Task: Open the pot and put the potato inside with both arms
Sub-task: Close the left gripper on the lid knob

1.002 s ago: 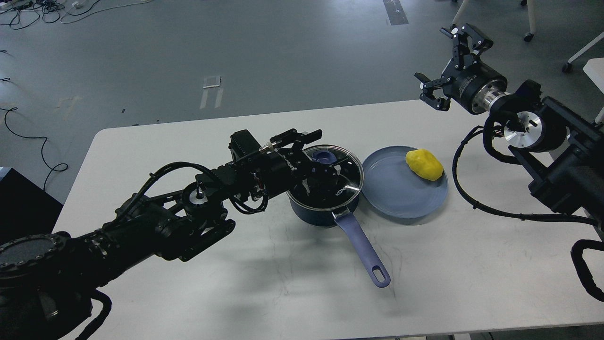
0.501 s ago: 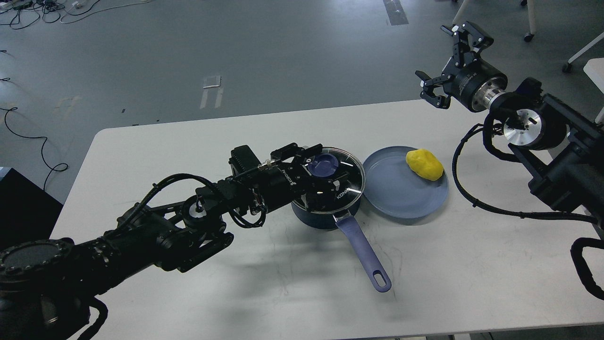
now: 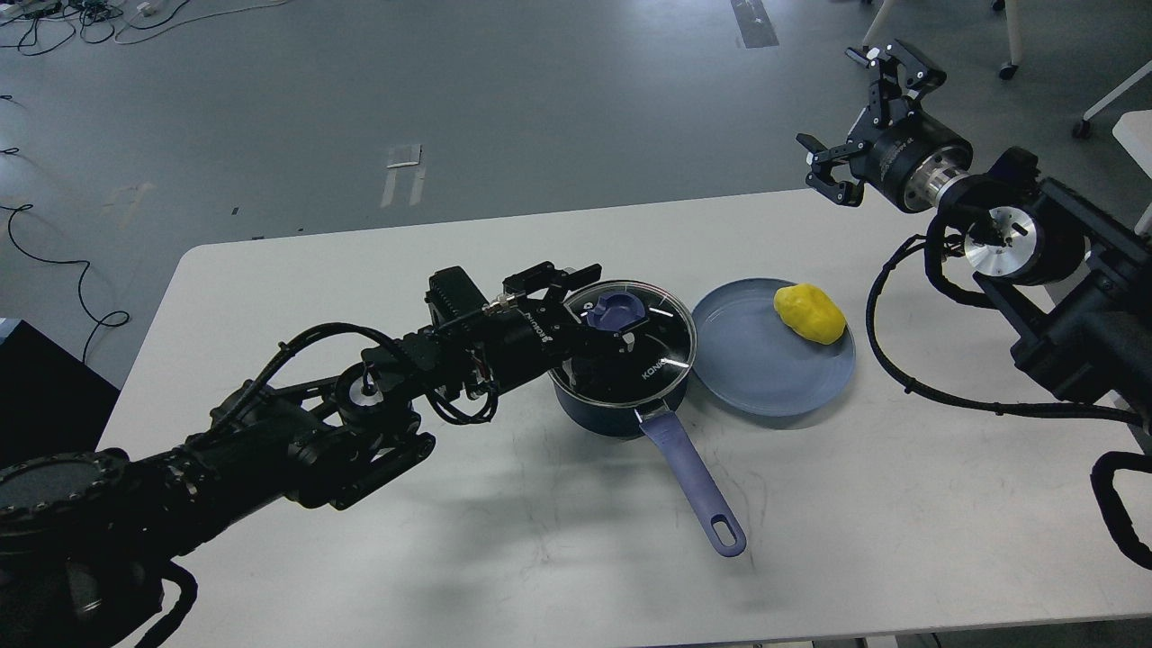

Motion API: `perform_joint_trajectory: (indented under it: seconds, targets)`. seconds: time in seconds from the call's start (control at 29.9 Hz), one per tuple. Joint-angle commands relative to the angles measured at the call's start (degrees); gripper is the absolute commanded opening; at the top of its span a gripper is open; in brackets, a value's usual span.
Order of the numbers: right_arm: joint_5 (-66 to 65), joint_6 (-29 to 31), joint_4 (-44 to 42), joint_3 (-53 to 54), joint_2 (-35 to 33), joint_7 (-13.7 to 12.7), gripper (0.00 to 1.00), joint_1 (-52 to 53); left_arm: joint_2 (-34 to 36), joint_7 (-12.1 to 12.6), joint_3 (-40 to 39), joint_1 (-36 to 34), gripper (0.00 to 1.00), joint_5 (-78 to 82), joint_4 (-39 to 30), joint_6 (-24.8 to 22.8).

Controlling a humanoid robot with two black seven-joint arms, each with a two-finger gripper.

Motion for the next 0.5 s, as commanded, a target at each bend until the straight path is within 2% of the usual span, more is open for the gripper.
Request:
perform_joint_trajectory:
  seconds: [0.0, 0.47]
  targets:
    - [0.0, 0.01, -0.02, 0.0, -0.22, 0.0, 1.0, 0.09, 0.12, -0.07, 0.05, -0.05, 0.92, -0.01, -0.07, 0.41]
    - [0.0, 0.09, -0.37, 0.0, -0.49, 0.09, 1.0, -0.09, -0.67, 0.02, 0.67, 0.92, 0.92, 0.08, -0.07, 0.76]
